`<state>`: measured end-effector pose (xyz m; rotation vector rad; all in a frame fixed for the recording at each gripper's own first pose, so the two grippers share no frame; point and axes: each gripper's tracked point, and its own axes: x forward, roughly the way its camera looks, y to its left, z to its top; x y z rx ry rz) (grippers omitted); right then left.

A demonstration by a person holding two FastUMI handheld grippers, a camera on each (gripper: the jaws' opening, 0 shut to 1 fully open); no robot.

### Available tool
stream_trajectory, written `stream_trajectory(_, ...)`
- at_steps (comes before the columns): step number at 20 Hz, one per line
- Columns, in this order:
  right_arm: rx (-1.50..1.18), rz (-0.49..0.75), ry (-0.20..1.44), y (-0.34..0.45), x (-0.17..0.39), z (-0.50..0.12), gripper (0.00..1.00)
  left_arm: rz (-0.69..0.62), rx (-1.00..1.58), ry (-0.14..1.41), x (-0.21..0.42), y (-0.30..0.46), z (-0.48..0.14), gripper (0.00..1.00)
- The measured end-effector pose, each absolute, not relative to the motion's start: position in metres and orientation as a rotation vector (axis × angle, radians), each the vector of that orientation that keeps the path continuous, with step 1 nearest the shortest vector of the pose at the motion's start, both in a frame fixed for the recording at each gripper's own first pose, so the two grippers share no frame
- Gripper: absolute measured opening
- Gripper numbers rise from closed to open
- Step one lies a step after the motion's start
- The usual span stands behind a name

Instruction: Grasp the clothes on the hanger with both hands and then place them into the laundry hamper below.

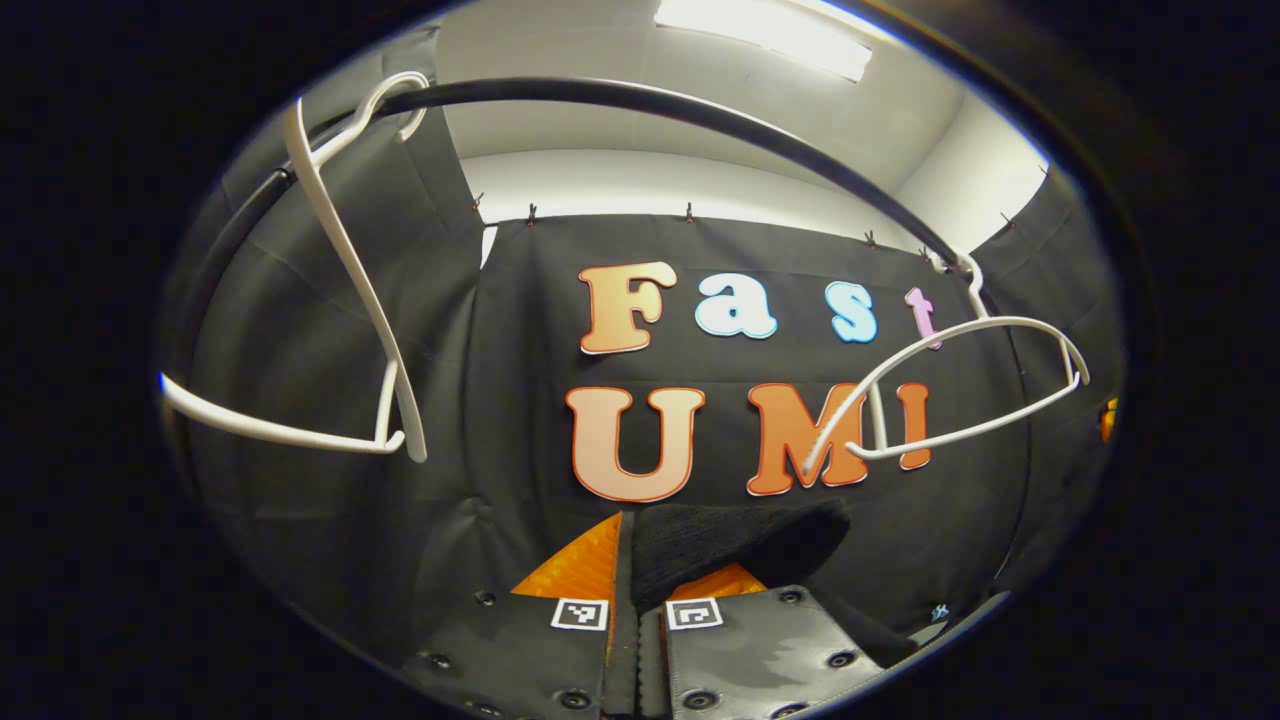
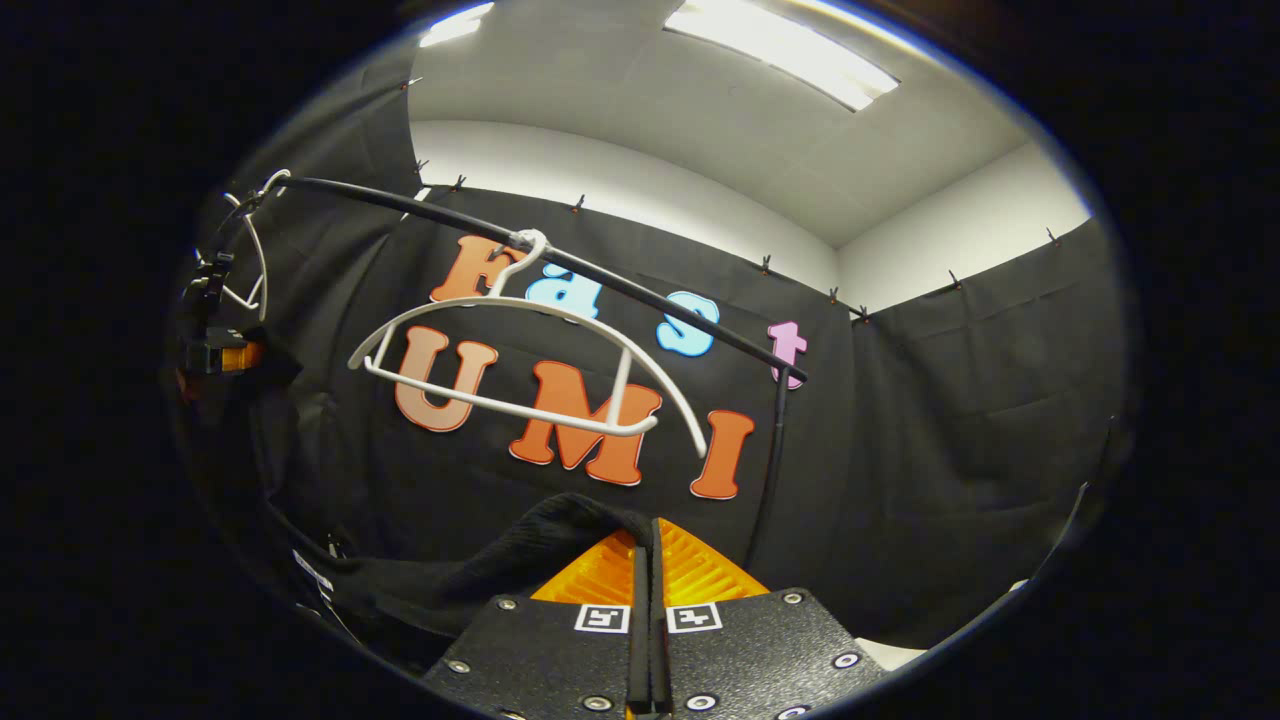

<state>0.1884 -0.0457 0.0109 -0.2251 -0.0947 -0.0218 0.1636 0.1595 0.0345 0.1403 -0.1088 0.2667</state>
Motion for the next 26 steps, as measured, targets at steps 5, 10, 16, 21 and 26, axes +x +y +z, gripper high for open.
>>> stream_trajectory(5,-0.204,0.103,-0.098,0.018,0.163,-0.014,0.00,0.164,0.133,-0.103,0.145,0.116,0.015,0.07)
stream_trajectory(10,-0.188,0.208,-0.045,0.074,0.146,-0.068,0.00,0.073,0.133,-0.052,0.129,0.071,-0.026,0.07)
stream_trajectory(16,-0.116,0.230,0.074,0.111,0.139,-0.177,0.01,0.086,0.110,0.072,0.108,0.058,-0.128,0.07)
stream_trajectory(21,-0.093,0.260,0.243,0.125,0.119,-0.286,0.01,0.166,0.117,0.252,0.069,0.074,-0.265,0.07)
stream_trajectory(26,-0.052,0.222,0.462,0.119,0.103,-0.413,0.01,0.194,0.013,0.486,0.027,0.088,-0.389,0.07)
